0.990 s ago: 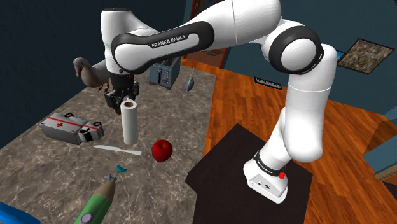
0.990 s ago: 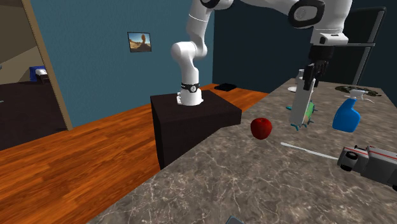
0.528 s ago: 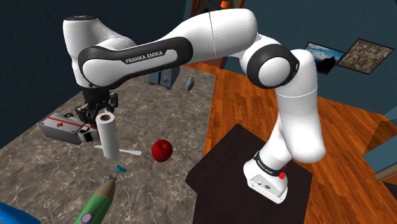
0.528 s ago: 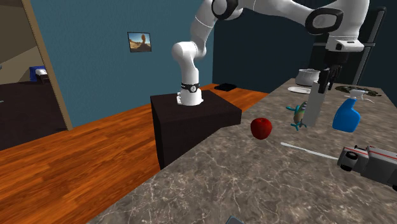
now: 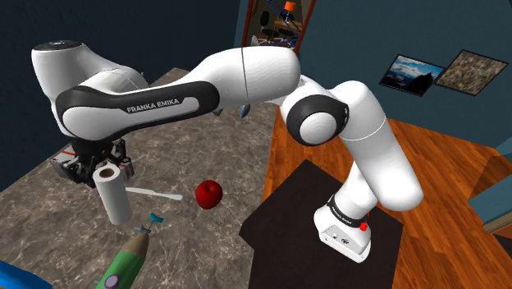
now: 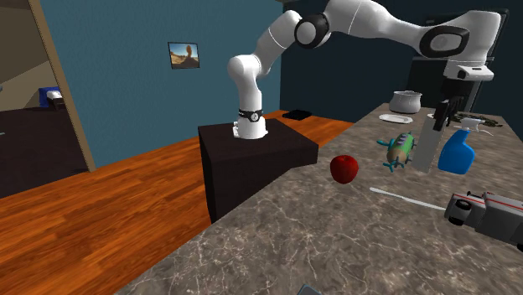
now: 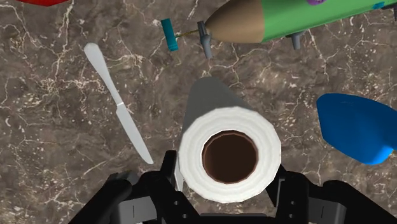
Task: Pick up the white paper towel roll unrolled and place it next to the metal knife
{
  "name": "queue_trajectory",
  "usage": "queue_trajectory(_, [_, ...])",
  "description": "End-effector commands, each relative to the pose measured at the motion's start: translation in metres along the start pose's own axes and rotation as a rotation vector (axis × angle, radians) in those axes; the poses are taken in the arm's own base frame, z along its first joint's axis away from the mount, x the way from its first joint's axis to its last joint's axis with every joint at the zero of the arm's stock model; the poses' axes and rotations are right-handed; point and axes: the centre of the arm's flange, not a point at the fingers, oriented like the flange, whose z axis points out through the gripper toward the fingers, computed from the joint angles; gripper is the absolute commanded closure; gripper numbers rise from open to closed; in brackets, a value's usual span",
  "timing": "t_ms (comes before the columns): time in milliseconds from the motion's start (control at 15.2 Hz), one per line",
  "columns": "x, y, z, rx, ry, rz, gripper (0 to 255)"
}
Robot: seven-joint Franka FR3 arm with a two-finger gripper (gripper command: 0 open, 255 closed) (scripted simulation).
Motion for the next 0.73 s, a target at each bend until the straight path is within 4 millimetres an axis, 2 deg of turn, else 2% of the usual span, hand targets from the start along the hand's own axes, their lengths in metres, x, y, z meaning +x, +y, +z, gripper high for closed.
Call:
queue_trajectory(0, [0.001,-0.002,0.01,0.0,0.001,0.001,255])
queue_trajectory(594, [0.003,0.0,0.058,0.0,0.001,0.001,255])
queue_trajectory(660, [0.003,0.0,0.058,0.0,0.001,0.001,255])
